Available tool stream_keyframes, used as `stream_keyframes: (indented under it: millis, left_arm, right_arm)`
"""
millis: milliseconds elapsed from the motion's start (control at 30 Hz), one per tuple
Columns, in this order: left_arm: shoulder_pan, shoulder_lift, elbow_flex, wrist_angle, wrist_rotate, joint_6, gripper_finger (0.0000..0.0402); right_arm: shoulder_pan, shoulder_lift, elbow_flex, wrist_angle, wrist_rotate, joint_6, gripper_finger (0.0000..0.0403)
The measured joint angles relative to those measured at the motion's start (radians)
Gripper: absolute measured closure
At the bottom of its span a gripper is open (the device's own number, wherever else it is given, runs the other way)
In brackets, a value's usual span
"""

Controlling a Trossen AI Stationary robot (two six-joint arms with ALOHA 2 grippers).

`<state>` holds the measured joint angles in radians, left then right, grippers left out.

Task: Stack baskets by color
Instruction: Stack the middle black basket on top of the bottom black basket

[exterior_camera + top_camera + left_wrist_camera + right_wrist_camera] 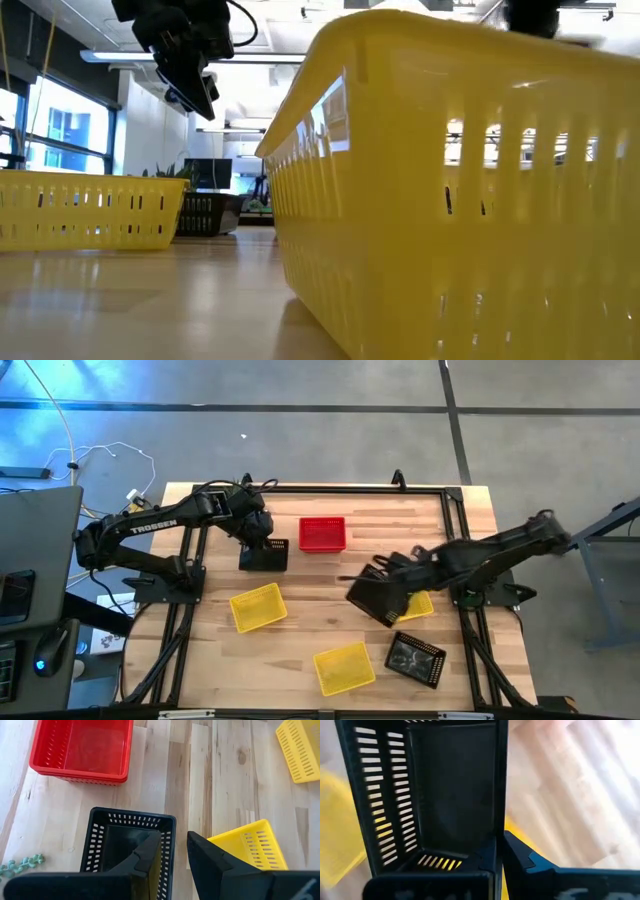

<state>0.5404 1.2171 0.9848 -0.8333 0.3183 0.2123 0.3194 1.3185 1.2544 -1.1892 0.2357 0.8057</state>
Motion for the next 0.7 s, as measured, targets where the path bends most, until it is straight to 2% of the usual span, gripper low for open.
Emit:
stream_keyframes:
  millis: [300, 433, 700]
  left_arm:
    - [0.0, 0.0, 0.0, 0.0, 0.0, 0.0, 0.0321]
    - [0.0, 0.0, 0.0, 0.0, 0.0, -0.004, 0.0321]
    - [0.0, 0.0, 0.0, 0.0, 0.0, -0.005, 0.0321]
  right_arm:
    - [0.14, -0.207, -0.146, -0.002, -0.133, 0.161, 0.0403]
    - [0.217, -0.236, -0.203, 0.023, -0.165, 0.226, 0.0403]
    - [0.351, -0.24, -0.359, 0.211, -0.205, 0.275, 0.0403]
